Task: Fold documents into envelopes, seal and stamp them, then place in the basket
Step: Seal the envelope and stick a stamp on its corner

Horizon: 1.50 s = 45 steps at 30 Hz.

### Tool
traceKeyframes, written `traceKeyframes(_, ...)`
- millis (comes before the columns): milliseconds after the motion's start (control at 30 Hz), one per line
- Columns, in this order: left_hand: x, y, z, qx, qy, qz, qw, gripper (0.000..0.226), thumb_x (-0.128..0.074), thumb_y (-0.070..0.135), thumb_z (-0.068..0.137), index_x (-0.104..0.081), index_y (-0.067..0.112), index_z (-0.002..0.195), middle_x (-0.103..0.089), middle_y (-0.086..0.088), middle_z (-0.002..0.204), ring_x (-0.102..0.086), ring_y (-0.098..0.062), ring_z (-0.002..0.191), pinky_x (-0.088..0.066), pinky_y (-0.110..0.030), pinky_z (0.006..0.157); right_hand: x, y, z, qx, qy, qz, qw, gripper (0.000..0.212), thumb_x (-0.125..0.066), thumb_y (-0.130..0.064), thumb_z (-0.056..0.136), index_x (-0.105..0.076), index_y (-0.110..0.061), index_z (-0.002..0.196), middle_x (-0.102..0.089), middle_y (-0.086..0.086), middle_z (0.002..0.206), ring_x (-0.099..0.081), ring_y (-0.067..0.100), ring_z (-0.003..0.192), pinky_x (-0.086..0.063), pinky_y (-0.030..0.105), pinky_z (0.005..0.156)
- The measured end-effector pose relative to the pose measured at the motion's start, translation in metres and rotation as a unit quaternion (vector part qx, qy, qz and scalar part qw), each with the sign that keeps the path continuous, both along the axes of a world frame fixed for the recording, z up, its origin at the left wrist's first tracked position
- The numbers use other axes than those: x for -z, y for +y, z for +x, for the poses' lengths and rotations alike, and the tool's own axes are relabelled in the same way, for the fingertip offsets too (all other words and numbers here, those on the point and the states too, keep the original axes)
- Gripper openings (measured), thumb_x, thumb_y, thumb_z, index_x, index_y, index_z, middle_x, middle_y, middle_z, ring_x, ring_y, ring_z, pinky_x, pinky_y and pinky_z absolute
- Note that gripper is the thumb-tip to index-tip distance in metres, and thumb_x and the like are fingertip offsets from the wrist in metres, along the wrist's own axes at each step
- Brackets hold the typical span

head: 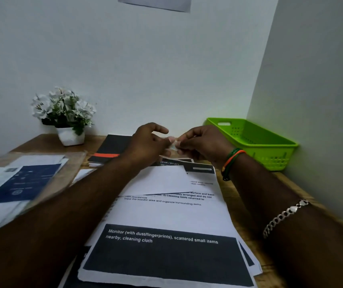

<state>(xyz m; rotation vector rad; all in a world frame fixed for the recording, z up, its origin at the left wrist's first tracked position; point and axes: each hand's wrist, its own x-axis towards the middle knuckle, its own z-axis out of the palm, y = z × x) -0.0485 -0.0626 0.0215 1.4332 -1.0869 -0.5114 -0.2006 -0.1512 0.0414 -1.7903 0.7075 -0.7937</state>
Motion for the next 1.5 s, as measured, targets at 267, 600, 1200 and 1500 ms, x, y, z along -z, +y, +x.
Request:
traceKeyframes(267, 0.008, -0.004, 0.004, 0.0, -0.038, -0.033, 0.999, 0.028, -0.077, 0.001, 0.088, -0.064, 0.017, 0.108, -0.069, -0.007, 0.068, -0.074, -0.02, 0.064, -0.053, -0.029, 0.052, -0.004, 0.001, -0.007, -0.046, 0.059, 0.058, 0.996, 0.009, -0.073, -0.009, 0.089, -0.066, -0.01, 0.084, -0.078, 0.016, 0.09, -0.075, 0.022, 0.072, -0.052, 0.02, 0.052)
traceKeyframes(600, 0.015, -0.008, 0.015, 0.015, -0.22, 0.032, 0.975, 0.031, -0.083, 0.017, 0.084, -0.064, 0.025, 0.108, -0.068, 0.007, 0.07, -0.057, -0.002, 0.053, -0.044, -0.015, 0.054, 0.011, -0.009, -0.007, 0.002, 0.12, -0.008, 0.993, 0.023, -0.078, -0.006, 0.084, -0.06, -0.005, 0.069, -0.057, 0.016, 0.063, -0.043, 0.017, 0.043, -0.032, 0.016, 0.038)
traceKeyframes(1200, 0.025, 0.006, 0.018, 0.029, -0.372, 0.11, 0.921, 0.027, -0.092, 0.039, 0.071, -0.081, 0.029, 0.094, -0.071, 0.012, 0.076, -0.059, 0.009, 0.062, -0.042, -0.008, 0.061, 0.009, -0.007, -0.005, 0.027, 0.287, -0.005, 0.957, 0.022, -0.079, -0.025, 0.085, -0.071, -0.011, 0.07, -0.047, 0.003, 0.05, -0.032, 0.014, 0.037, -0.023, 0.017, 0.043)
traceKeyframes(1500, 0.026, 0.005, 0.016, 0.032, -0.371, 0.11, 0.922, 0.028, -0.092, 0.033, 0.072, -0.08, 0.025, 0.096, -0.072, 0.011, 0.073, -0.06, 0.01, 0.061, -0.042, -0.002, 0.059, 0.011, -0.001, -0.003, 0.051, 0.291, -0.051, 0.954, 0.036, -0.082, -0.023, 0.081, -0.076, 0.005, 0.103, -0.048, 0.008, 0.057, -0.038, 0.017, 0.045, -0.028, 0.021, 0.045)
